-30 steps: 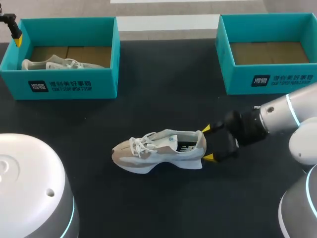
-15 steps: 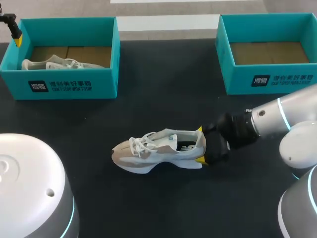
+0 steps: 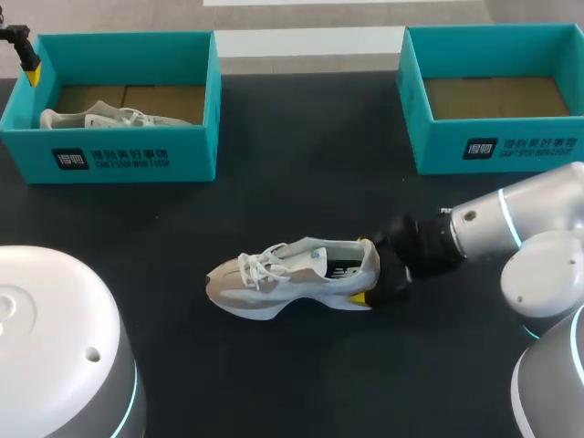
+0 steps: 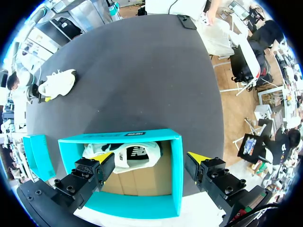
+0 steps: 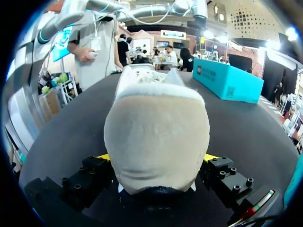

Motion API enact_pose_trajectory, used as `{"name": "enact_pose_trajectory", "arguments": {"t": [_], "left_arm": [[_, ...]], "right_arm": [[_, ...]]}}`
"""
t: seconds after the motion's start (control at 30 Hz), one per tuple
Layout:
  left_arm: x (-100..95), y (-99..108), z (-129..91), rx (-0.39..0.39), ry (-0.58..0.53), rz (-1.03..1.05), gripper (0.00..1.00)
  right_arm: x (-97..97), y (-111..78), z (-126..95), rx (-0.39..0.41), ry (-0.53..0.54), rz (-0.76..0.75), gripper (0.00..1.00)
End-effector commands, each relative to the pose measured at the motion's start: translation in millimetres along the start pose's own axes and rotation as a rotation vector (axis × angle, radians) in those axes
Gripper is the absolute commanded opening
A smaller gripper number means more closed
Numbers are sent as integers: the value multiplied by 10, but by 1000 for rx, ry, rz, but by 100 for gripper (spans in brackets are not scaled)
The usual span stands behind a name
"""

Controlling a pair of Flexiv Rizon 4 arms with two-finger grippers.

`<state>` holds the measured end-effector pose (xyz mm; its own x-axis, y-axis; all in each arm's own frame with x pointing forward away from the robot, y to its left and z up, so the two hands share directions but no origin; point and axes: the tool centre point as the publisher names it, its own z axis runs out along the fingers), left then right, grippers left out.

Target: Take the shoe out of the shoebox, open the shoe tongue, remove and reinsert the insole, then place the shoe into the shoebox

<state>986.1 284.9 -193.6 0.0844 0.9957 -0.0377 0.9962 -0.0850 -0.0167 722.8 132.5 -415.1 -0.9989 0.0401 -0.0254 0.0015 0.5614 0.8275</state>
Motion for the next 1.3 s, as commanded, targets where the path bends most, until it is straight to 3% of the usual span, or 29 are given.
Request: {"name": "enact_pose_trajectory", "arguments": {"t": [0.03, 0.27, 0.3, 0.33, 0.37, 0.47, 0.5, 0.9, 1.3], "left_arm": [[4, -5, -1, -1, 0, 1, 100], [4, -5, -1, -1, 0, 1, 100], [4, -5, -1, -1, 0, 1, 100], [4, -5, -1, -1, 0, 1, 100], [4, -5, -1, -1, 0, 1, 100], [4, -5, -1, -1, 0, 1, 100], [4, -5, -1, -1, 0, 1, 100], [4, -5, -1, -1, 0, 1, 100], [4, -5, -1, -1, 0, 1, 100]], "right_arm": [[-7, 18, 73, 0, -2, 0, 100], [5, 22, 137, -3, 1, -3, 100], [9, 22, 142, -3, 0, -2, 91], [13, 22, 147, -4, -1, -1, 61], [17, 22, 150, -4, -2, -1, 47], [32, 17, 150, -2, -3, 0, 20], [39, 15, 143, -1, -5, 1, 0], [7, -40, -20, 28, -8, -7, 0], [-17, -57, 1, 40, 2, 0, 0]]}}
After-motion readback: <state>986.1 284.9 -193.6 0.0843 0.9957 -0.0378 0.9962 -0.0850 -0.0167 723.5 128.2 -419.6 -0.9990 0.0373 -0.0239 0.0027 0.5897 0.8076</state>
